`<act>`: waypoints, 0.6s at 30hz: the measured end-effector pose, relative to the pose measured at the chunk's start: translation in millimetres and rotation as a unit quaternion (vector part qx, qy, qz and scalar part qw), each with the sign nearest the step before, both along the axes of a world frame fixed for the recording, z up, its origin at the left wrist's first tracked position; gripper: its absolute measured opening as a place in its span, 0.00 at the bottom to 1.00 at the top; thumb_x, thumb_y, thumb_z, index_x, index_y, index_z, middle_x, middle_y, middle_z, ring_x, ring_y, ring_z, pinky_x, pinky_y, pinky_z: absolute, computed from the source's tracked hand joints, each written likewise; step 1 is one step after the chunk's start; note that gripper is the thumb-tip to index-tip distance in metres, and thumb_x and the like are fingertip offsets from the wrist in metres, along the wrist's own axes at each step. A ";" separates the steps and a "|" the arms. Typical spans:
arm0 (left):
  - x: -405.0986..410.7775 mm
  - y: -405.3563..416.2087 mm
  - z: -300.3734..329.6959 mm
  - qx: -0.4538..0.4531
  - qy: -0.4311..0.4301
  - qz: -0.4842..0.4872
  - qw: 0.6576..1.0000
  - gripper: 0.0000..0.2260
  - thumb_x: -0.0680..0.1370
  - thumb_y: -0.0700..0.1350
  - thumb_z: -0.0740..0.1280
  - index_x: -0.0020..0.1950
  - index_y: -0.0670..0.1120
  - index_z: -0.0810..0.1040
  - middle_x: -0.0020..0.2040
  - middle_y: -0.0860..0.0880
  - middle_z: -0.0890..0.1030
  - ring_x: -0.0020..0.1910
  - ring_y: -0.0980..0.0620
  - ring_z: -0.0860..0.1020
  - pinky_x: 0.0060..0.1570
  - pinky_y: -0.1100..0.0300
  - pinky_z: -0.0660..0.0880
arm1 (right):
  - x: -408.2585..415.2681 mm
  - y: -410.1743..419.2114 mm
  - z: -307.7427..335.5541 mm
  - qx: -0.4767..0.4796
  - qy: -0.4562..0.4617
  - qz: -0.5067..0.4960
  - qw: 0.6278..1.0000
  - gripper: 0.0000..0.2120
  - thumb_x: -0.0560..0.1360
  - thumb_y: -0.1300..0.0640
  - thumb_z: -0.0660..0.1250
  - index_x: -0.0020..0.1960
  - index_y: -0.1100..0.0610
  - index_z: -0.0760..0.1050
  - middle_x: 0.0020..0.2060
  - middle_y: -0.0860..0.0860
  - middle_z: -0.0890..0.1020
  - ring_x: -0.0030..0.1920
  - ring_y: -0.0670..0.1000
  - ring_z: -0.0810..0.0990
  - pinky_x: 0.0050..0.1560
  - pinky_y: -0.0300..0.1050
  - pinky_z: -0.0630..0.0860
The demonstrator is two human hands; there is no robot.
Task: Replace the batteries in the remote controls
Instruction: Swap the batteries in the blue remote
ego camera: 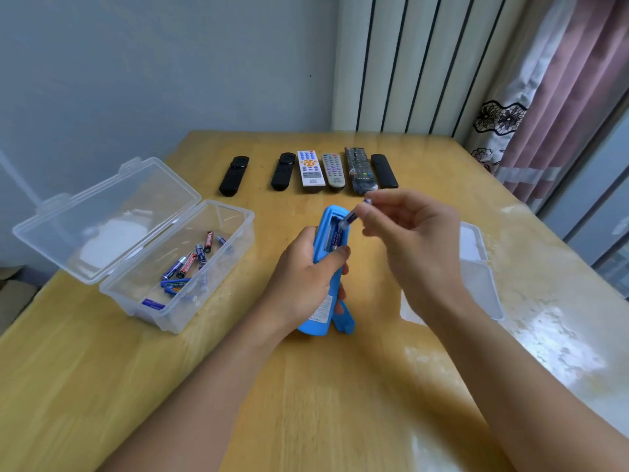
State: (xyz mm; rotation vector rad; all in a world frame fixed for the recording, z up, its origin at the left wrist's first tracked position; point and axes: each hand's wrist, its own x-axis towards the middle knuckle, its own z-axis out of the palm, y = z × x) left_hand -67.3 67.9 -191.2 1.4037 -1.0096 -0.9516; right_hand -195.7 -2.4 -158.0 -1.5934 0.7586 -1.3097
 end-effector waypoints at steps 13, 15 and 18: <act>38.1 16.6 1.5 0.118 0.104 0.111 0.981 0.16 0.85 0.39 0.54 0.38 0.45 0.67 0.29 0.46 0.77 0.38 0.52 0.84 0.29 0.69 0.72 | 164.7 39.3 44.7 -0.039 0.343 0.243 0.906 0.06 0.74 0.63 0.73 0.48 0.65 0.83 0.35 0.58 0.86 0.36 0.58 0.87 0.44 0.52 0.85; 36.4 14.4 5.2 0.123 0.138 0.093 0.978 0.15 0.84 0.42 0.54 0.40 0.41 0.72 0.23 0.48 0.78 0.24 0.52 0.81 0.20 0.67 0.71 | 149.0 24.7 48.1 -0.157 0.351 0.152 0.910 0.04 0.73 0.61 0.72 0.46 0.60 0.84 0.33 0.49 0.83 0.34 0.52 0.84 0.39 0.47 0.83; 32.4 8.9 8.3 0.083 0.241 0.075 0.964 0.17 0.83 0.49 0.55 0.49 0.40 0.77 0.30 0.44 0.82 0.23 0.47 0.78 0.23 0.61 0.75 | 88.4 -7.6 43.7 -0.225 0.342 0.001 0.912 0.04 0.72 0.60 0.71 0.40 0.53 0.82 0.32 0.42 0.81 0.33 0.42 0.80 0.34 0.38 0.75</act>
